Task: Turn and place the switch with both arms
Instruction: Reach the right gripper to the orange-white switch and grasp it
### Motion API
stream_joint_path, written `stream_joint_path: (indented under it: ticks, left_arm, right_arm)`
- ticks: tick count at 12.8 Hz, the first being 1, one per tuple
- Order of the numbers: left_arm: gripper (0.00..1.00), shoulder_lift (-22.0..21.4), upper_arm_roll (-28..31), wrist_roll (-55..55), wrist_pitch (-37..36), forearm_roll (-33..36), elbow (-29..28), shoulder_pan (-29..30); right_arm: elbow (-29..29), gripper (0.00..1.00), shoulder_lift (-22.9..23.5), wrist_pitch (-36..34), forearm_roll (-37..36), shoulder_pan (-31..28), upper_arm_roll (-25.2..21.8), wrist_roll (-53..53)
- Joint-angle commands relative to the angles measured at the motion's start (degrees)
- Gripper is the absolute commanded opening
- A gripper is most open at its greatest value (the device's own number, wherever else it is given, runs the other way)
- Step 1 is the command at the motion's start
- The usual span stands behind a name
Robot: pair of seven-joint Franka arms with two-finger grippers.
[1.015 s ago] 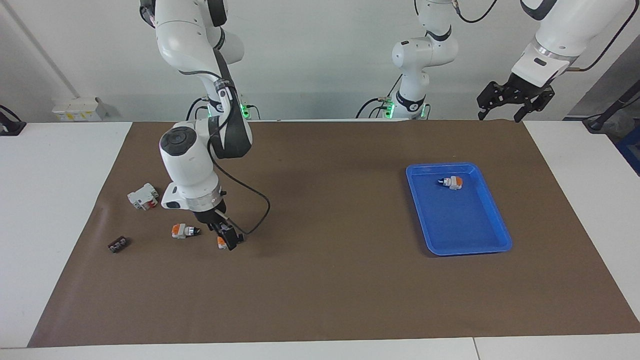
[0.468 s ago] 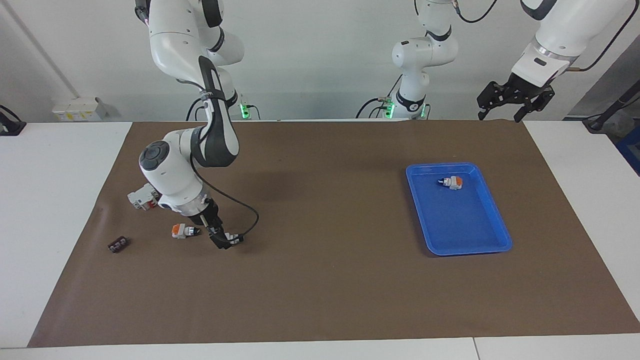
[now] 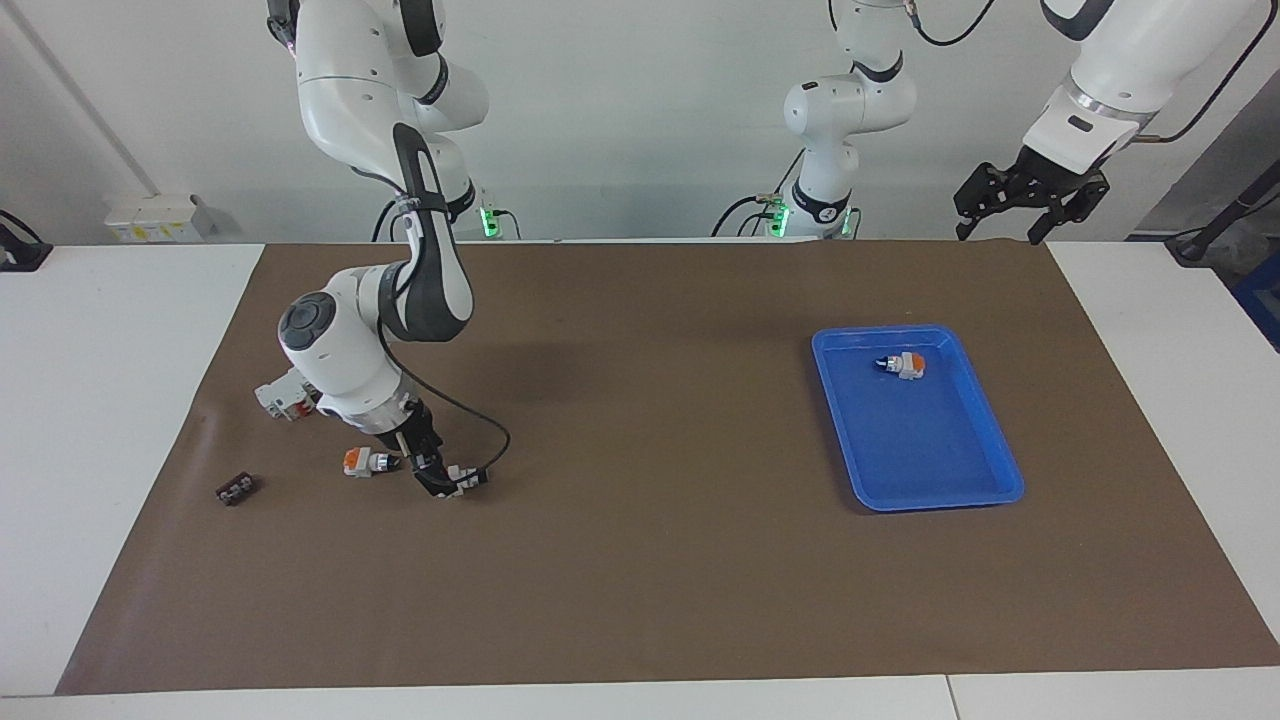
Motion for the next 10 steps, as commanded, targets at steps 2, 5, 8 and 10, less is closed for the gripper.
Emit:
stream_joint_path:
  ticks: [2,5,8,10]
  left_arm:
    - [1.0,-1.68,-0.2,-0.29,-0.08,-0.28,-1.77,0.38]
    - [1.0,-1.68,-0.11,-0.29,-0.08,-0.28,-1.77,0.38]
    - [1.0,-1.68,-0.11,-0.29,-0.08,-0.28,-1.77,0.38]
    - [1.0,-1.68,-0.11,-0.29,-0.08,-0.28,-1.77,0.38]
  right_arm:
    - [-0.87,0.8,0.77,2.56,1.32,-0.23,0.5,0.22]
    - [-0.78,0.55,0.86,2.56,1.4,-0.14,0.5,0.31]
    - [-0.61,0.55,1.03,2.83,5.35,0.65,0.5,0.13]
    - [-0.61,0.55,1.21,2.74,5.45,0.65,0.5,-0.74]
